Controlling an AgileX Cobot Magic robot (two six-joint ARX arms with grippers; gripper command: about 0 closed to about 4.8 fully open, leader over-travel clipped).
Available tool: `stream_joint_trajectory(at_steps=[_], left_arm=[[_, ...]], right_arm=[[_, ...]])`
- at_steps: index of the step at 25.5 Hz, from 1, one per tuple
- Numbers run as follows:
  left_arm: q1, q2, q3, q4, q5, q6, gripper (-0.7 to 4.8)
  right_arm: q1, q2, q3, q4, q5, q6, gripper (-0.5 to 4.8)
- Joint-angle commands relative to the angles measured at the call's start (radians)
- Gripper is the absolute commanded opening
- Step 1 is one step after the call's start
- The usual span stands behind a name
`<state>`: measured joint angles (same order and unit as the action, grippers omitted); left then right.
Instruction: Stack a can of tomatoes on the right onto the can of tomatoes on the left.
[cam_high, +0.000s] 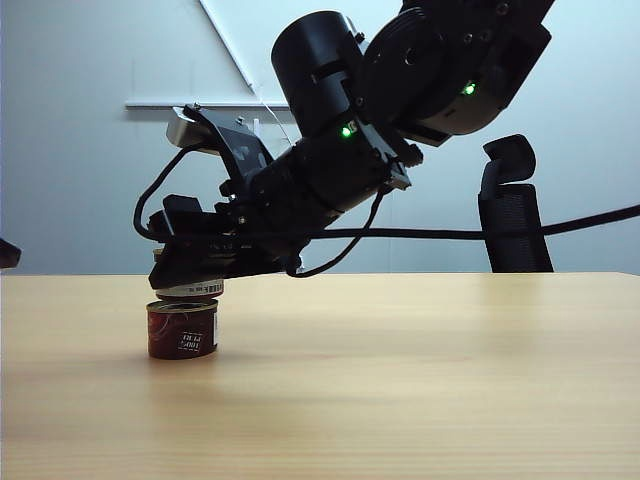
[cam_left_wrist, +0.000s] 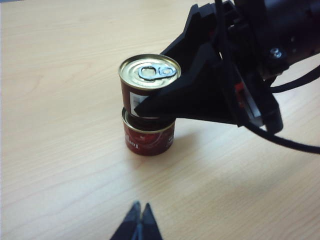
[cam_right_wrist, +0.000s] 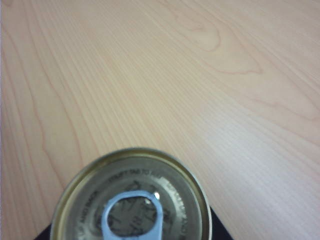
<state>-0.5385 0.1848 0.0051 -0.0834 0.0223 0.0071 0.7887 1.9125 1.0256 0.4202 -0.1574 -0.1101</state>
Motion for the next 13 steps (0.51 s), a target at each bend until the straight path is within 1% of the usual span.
stream_joint_trajectory(at_steps=[1, 2, 4, 13], left_arm=[[0.001, -0.012, 0.004, 0.011, 0.0, 0.0, -0.04], [0.001, -0.014, 0.004, 0.01, 0.0, 0.0, -0.04], [0.001, -0.014, 0.004, 0.01, 0.0, 0.0, -0.04], [0.001, -0.024, 0.004, 0.01, 0.0, 0.0, -0.04]], right_arm=[[0.003, -0.003, 0.006, 0.03, -0.002, -0.003, 1.54], [0.003, -0.003, 0.006, 0.03, -0.002, -0.003, 1.65], [0.003, -0.003, 0.006, 0.029, -0.002, -0.003, 1.71], [0.02, -0.002, 0.006, 0.024, -0.005, -0.002, 1.71]])
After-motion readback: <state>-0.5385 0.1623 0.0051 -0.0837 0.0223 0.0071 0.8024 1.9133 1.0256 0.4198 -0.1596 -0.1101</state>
